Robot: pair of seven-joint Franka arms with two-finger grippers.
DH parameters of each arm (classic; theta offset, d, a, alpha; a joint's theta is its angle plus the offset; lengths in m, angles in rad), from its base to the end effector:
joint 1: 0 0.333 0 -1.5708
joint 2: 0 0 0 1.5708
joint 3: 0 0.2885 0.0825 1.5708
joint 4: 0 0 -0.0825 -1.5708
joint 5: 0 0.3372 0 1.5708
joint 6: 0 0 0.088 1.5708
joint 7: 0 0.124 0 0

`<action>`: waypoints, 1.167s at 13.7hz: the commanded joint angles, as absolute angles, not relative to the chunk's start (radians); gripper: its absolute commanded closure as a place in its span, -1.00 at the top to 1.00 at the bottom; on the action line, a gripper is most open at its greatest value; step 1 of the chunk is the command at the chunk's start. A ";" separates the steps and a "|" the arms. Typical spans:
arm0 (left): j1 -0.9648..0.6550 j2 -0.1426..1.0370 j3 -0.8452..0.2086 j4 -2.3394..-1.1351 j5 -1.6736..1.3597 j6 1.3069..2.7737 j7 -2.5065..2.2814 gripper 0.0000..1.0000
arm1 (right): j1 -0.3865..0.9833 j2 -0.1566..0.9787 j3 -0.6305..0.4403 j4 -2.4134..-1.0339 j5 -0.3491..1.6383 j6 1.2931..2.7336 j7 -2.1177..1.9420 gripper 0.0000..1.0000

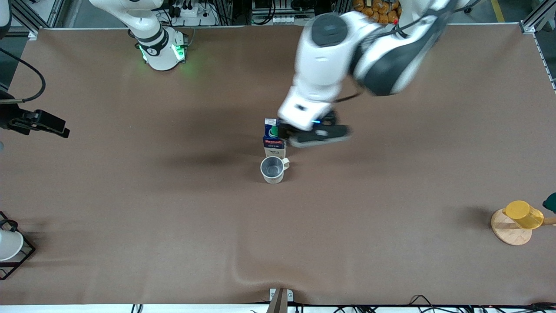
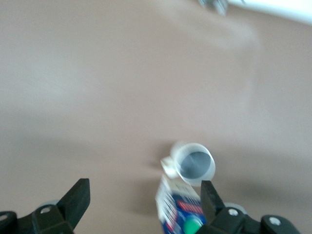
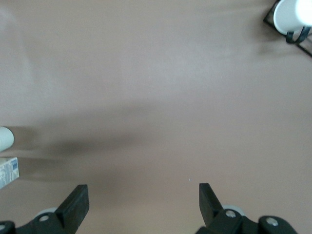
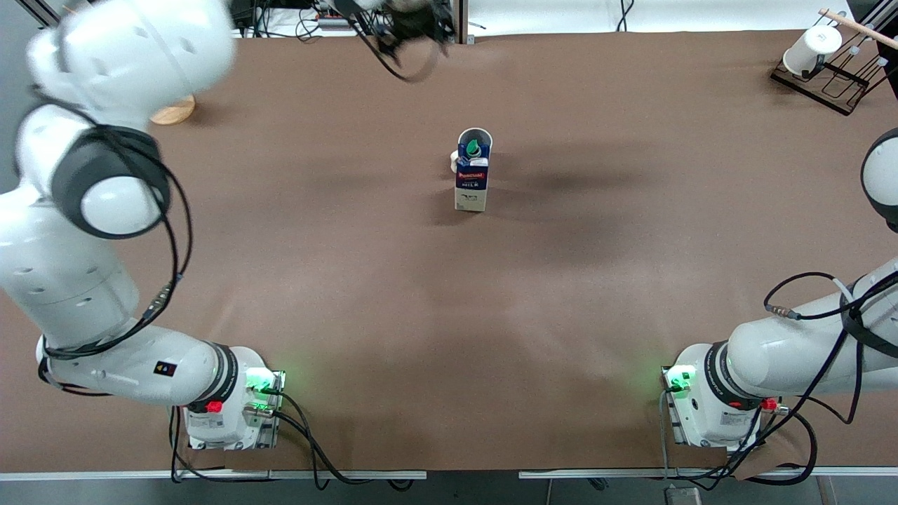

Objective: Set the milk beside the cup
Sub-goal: 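Lower the carton next to the mug and open the left gripper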

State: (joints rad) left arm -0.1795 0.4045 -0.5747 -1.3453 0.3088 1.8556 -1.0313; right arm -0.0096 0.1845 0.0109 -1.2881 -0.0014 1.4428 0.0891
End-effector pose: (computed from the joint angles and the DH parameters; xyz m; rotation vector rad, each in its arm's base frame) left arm 0.5172 -0.3617 0.5046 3.0285 0.4125 0.2696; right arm 0.5458 -0.0001 0.5901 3.1375 -0.1383 -0.0468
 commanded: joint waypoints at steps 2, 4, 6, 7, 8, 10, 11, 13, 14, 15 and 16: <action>0.010 0.296 -0.588 -1.381 0.308 1.769 -0.906 1.00 | -0.014 0.144 0.023 -1.282 -0.012 1.440 0.092 1.00; 0.107 0.275 -0.592 -1.381 0.247 1.706 -0.768 1.00 | -0.012 0.137 0.025 -1.290 -0.006 1.439 0.100 1.00; 0.203 0.238 -0.591 -1.381 0.183 1.651 -0.654 1.00 | -0.012 0.115 0.023 -1.305 -0.005 1.437 0.097 1.00; 0.240 0.224 -0.589 -1.381 0.176 1.628 -0.581 1.00 | -0.014 0.083 0.023 -1.333 -0.006 1.445 0.097 1.00; 0.280 0.216 -0.589 -1.381 0.175 1.606 -0.508 1.00 | -0.014 0.052 0.021 -1.371 -0.006 1.453 0.097 1.00; 0.334 0.201 -0.588 -1.382 0.175 1.572 -0.457 1.00 | -0.020 0.015 0.020 -1.423 -0.006 1.466 0.097 1.00; 0.353 0.201 -0.589 -1.382 0.175 1.569 -0.442 1.00 | -0.020 0.012 0.020 -1.419 -0.008 1.457 0.097 1.00; 0.356 0.195 -0.588 -1.381 0.173 1.542 -0.431 1.00 | -0.020 -0.001 0.021 -1.414 -0.008 1.451 0.087 1.00; 0.359 0.183 -0.581 -1.382 0.166 1.534 -0.422 1.00 | -0.017 -0.002 0.026 -1.413 -0.008 1.450 0.089 1.00; 0.357 0.148 -0.560 -1.388 0.134 1.531 -0.385 1.00 | -0.012 -0.002 0.028 -1.411 -0.017 1.453 0.094 1.00; 0.350 0.134 -0.537 -1.399 0.123 1.525 -0.349 1.00 | -0.012 0.002 0.028 -1.411 -0.017 1.457 0.094 1.00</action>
